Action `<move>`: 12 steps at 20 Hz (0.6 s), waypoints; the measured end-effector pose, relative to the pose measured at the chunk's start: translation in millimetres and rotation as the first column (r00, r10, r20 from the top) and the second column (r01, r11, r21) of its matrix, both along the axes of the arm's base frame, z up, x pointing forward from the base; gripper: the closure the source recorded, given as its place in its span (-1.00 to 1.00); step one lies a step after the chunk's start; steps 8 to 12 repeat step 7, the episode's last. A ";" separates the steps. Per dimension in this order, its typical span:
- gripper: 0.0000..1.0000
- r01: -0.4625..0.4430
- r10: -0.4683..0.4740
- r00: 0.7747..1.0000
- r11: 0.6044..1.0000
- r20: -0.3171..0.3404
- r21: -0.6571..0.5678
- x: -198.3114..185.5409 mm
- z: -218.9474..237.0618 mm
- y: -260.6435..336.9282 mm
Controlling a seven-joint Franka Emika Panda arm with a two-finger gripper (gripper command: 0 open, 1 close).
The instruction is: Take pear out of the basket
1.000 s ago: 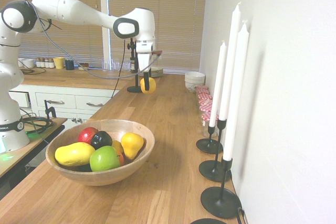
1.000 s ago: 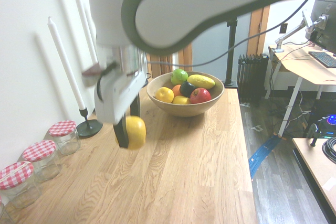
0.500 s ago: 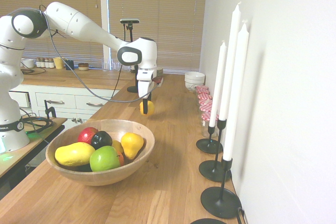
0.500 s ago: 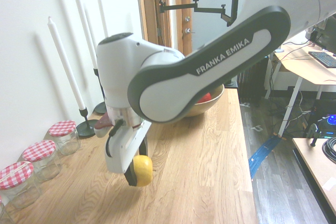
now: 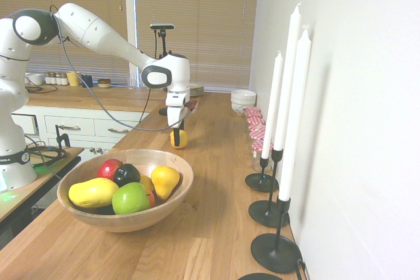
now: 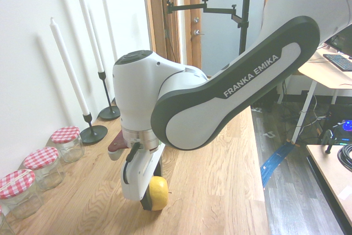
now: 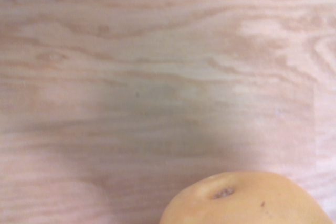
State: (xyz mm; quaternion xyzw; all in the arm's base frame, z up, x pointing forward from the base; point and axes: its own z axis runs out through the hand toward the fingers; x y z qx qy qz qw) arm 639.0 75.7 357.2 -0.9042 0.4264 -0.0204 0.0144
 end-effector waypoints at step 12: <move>-1.00 0.002 -0.002 1.000 1.000 -0.004 0.001 -8.2 -2.7 -1.5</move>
